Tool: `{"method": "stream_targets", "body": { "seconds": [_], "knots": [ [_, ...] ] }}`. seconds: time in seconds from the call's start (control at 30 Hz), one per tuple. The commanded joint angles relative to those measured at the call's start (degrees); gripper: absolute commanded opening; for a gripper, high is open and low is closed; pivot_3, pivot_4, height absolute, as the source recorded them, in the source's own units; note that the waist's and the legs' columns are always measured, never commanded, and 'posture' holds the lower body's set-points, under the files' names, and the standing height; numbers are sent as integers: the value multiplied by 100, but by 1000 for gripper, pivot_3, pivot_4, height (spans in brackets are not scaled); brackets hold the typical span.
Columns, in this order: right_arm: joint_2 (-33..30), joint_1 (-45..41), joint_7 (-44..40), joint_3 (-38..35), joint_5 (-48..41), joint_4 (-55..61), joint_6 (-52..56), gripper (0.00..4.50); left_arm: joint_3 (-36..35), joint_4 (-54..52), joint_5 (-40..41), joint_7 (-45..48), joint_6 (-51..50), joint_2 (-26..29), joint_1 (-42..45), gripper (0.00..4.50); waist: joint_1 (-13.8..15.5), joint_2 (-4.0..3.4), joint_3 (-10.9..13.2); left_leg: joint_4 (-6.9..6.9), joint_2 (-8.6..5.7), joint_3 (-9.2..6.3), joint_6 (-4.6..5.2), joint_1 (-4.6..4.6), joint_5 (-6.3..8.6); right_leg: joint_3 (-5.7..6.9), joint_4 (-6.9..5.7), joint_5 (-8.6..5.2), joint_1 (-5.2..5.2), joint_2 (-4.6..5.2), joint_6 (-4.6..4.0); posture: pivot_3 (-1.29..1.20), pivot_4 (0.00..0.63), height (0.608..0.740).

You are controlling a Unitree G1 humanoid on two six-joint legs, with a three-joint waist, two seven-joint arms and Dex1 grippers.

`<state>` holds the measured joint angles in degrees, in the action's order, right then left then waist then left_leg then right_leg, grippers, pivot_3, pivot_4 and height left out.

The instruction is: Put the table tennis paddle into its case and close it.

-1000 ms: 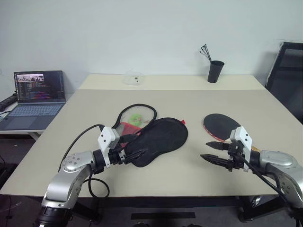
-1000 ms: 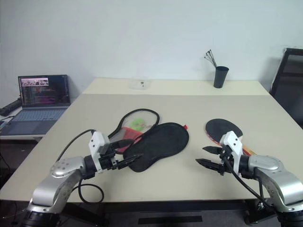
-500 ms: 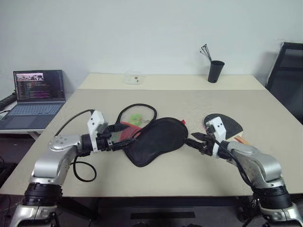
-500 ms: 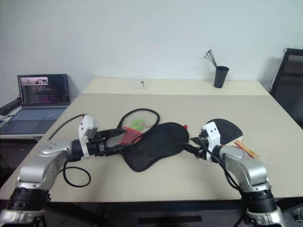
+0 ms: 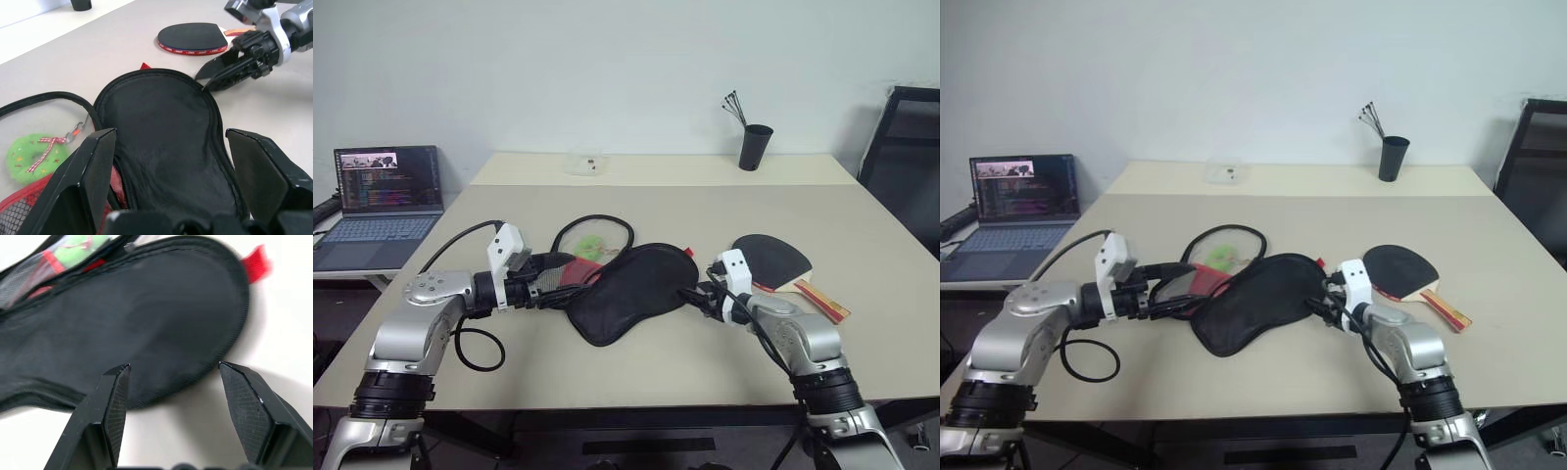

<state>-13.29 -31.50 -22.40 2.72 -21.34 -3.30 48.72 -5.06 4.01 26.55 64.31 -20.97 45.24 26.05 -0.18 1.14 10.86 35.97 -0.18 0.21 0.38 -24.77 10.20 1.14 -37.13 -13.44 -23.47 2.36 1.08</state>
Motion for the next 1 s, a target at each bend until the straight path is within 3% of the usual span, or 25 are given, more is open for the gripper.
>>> {"method": "stream_targets", "body": {
  "seconds": [0.03,0.47,0.57,0.63,1.0],
  "knots": [
    [163,-213,11,141,100,-84,-62,3115,-210,-218,18,-7,37,129,17,3892,-3,0,0,0,0,2,0,0,0,-2,0,1,-1,-1,1,0,150,740],
    [-74,-59,-127,123,274,443,-128,3115,-305,-347,15,-30,62,138,-177,3892,-6,2,-1,-1,3,2,0,0,0,-6,0,-12,-4,-1,-22,0,150,740],
    [-131,75,-80,57,283,646,-102,3755,-292,-324,5,-22,84,122,-179,3892,-6,1,-1,-2,4,3,0,-1,0,-7,0,-12,-5,-2,-22,0,150,740],
    [-77,138,-4,21,263,729,7,4412,-258,-283,-13,-11,105,98,-149,3892,-6,2,-1,-3,5,3,0,0,0,-7,0,-12,-5,-2,-22,0,150,740],
    [530,74,703,-238,375,39,183,4464,-141,-103,-72,170,192,45,44,3892,-11,7,-5,-3,6,8,0,0,0,-12,-1,-11,-6,-3,-23,0,150,740]
  ]
}}
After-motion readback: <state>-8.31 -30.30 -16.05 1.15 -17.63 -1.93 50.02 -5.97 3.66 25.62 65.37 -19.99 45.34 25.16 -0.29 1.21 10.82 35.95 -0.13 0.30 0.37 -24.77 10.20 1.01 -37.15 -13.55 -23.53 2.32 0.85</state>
